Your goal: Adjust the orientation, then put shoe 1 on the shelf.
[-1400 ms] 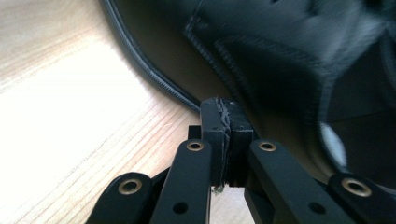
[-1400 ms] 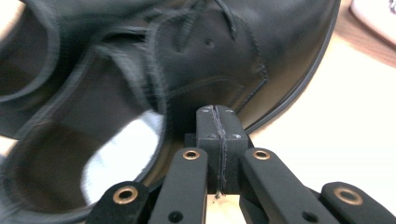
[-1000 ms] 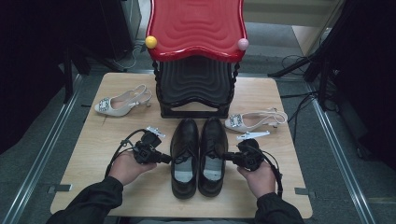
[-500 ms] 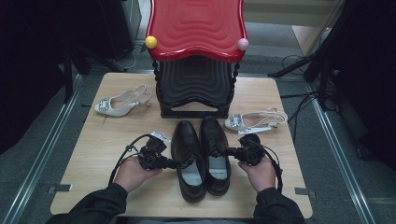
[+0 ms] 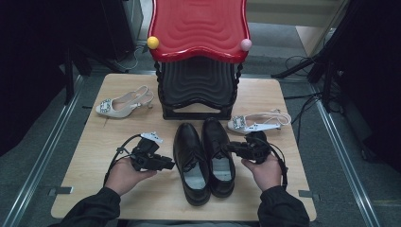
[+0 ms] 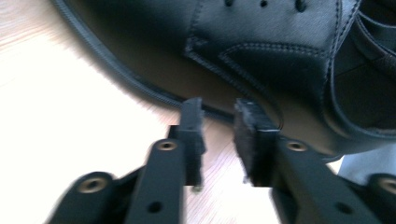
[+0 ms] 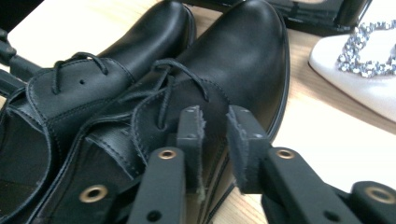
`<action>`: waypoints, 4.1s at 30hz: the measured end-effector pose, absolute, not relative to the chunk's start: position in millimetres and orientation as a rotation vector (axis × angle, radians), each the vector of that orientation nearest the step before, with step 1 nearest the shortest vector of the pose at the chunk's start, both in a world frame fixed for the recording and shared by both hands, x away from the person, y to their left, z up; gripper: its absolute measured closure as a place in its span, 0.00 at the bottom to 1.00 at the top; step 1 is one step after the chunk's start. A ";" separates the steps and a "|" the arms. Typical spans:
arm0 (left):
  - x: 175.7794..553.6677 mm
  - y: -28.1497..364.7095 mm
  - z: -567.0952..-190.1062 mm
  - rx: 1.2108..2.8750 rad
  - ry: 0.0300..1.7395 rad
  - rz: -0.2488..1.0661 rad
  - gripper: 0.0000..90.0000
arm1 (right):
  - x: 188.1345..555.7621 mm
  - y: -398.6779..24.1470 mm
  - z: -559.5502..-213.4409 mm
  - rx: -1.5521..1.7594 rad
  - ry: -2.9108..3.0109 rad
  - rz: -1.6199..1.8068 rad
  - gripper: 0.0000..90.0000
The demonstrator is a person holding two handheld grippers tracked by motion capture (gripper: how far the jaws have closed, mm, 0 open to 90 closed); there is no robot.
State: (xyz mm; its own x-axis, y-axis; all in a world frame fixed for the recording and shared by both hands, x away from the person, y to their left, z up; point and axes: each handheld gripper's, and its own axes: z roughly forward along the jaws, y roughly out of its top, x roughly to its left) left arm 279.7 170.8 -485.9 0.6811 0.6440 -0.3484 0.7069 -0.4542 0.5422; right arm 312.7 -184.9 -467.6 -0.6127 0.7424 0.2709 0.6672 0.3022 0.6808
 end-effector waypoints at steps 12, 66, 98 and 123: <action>269.4 198.3 -476.8 2.156 1.055 -0.080 0.50 | 293.4 -175.2 -446.8 1.264 2.462 1.293 0.73; 299.5 192.8 -461.7 2.137 0.972 0.011 0.43 | 265.0 -105.0 -478.0 1.401 2.622 1.003 0.61; 287.8 214.0 -462.9 2.142 1.002 0.053 0.43 | 270.5 -146.7 -433.6 1.423 2.712 1.130 0.93; 281.2 215.9 -466.3 2.159 0.989 0.061 0.43 | 340.5 -127.7 -345.8 1.445 2.413 1.514 0.92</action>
State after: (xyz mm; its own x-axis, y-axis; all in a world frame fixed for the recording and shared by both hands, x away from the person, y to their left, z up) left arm 281.2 215.9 -466.3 0.7004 0.6690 -0.2487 0.6335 -0.4221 0.6485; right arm 340.5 -127.7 -345.8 -0.5897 0.6582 0.4681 0.7078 0.1421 0.6920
